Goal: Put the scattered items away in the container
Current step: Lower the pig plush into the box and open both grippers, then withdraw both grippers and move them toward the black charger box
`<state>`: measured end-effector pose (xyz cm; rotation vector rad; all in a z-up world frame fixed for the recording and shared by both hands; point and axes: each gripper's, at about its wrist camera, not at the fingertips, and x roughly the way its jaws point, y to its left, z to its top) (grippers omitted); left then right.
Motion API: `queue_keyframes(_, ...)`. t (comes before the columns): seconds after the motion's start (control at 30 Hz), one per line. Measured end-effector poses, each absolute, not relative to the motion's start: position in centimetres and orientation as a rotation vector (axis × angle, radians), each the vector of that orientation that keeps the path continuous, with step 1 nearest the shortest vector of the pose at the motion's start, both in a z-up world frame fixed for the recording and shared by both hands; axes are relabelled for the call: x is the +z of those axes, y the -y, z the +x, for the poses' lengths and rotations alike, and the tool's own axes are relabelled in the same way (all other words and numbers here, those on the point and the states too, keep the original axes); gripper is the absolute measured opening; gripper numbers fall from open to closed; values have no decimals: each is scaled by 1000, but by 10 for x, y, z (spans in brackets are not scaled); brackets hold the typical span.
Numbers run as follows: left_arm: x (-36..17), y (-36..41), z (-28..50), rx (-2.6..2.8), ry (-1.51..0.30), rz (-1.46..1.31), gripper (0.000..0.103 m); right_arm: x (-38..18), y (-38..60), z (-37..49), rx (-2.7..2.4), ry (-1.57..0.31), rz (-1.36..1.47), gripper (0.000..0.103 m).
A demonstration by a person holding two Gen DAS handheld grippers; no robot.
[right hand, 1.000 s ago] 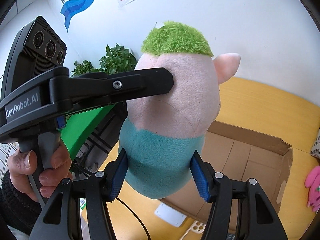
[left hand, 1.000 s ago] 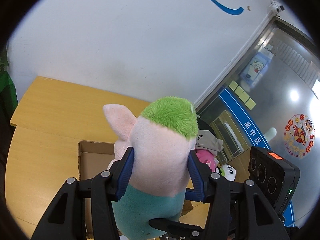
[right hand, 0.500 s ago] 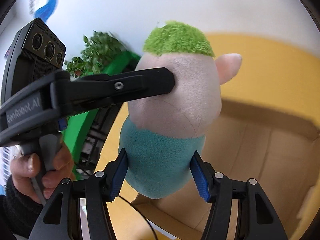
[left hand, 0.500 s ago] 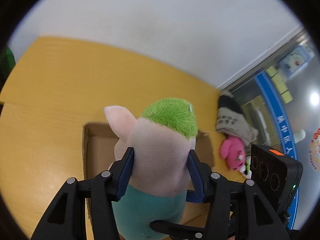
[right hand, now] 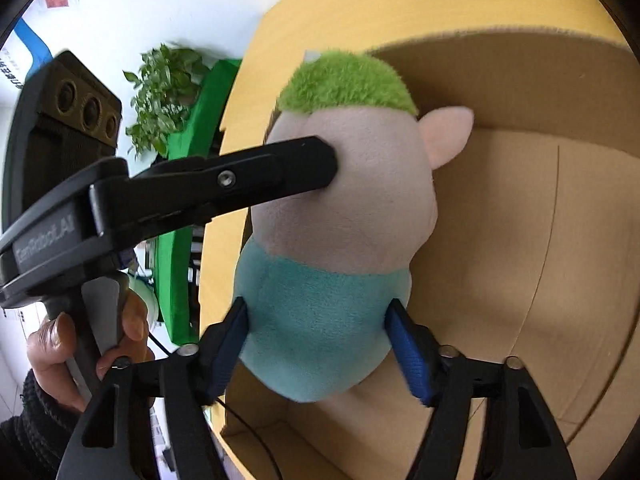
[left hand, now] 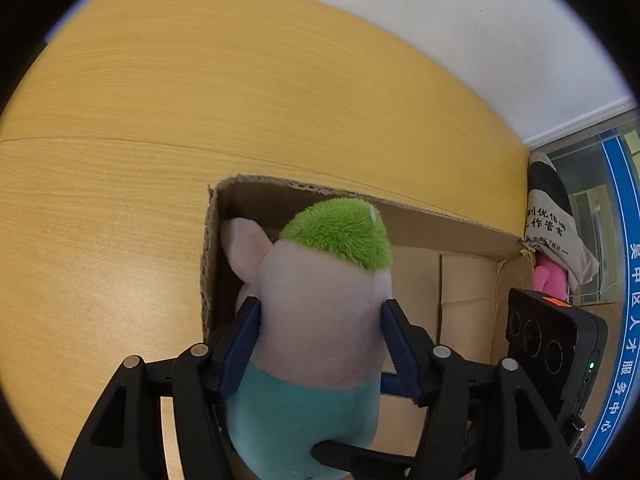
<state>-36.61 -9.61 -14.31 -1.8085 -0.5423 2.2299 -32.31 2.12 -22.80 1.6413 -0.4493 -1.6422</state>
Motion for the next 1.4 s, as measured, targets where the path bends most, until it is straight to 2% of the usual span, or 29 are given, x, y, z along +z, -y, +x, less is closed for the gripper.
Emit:
queue_keyframes(0.07, -129, 93, -362, 2251, 516, -1794, 60, -215, -33, -325, -1694, 459, 1638, 92)
queue_keyframes(0.17, -96, 94, -353, 2346, 395, -1734, 62, -198, -40, -333, -1728, 483, 1603, 93)
queue_keyframes(0.27, -58, 100, -335, 2432, 319, -1632, 65, -164, -40, -325, -1818, 416, 1522, 95)
queue_keyframes(0.33, -32, 102, -312, 2468, 312, -1553, 68, -138, -52, -303, -1893, 363, 1475, 96)
queue_keyframes(0.6, 47, 94, -207, 2594, 240, -1388, 68, -35, -120, -200, -2201, 265, 1462, 97)
queue_keyframes(0.67, 59, 79, -181, 2603, 227, -1348, 68, -15, -131, -178, -2253, 202, 1461, 97)
queue_keyframes(0.73, 67, 73, -155, 2614, 199, -1324, 74, 8, -140, -156, -2299, 167, 1442, 98)
queue_keyframes(0.83, 75, 59, -121, 2625, 188, -1305, 74, 37, -152, -119, -2374, 111, 1390, 102)
queue_keyframes(1.0, 89, 31, -78, 2644, 187, -1287, 74, 78, -173, -67, -2400, 60, 1307, 103)
queue_keyframes(1.3, 120, -7, 2, 2812, 139, -1223, 77, 100, -212, 0, -2444, 18, 1212, 102)
queue_keyframes(1.33, 120, -10, 8, 2822, 148, -1224, 77, 101, -213, 6, -2444, 1, 1192, 101)
queue_keyframes(1.37, 120, -12, 14, 2826, 162, -1222, 77, 103, -215, 13, -2449, -25, 1163, 84)
queue_keyframes(1.4, 121, -14, 21, 2822, 176, -1211, 71, 105, -218, 19, -2457, -48, 1136, 64)
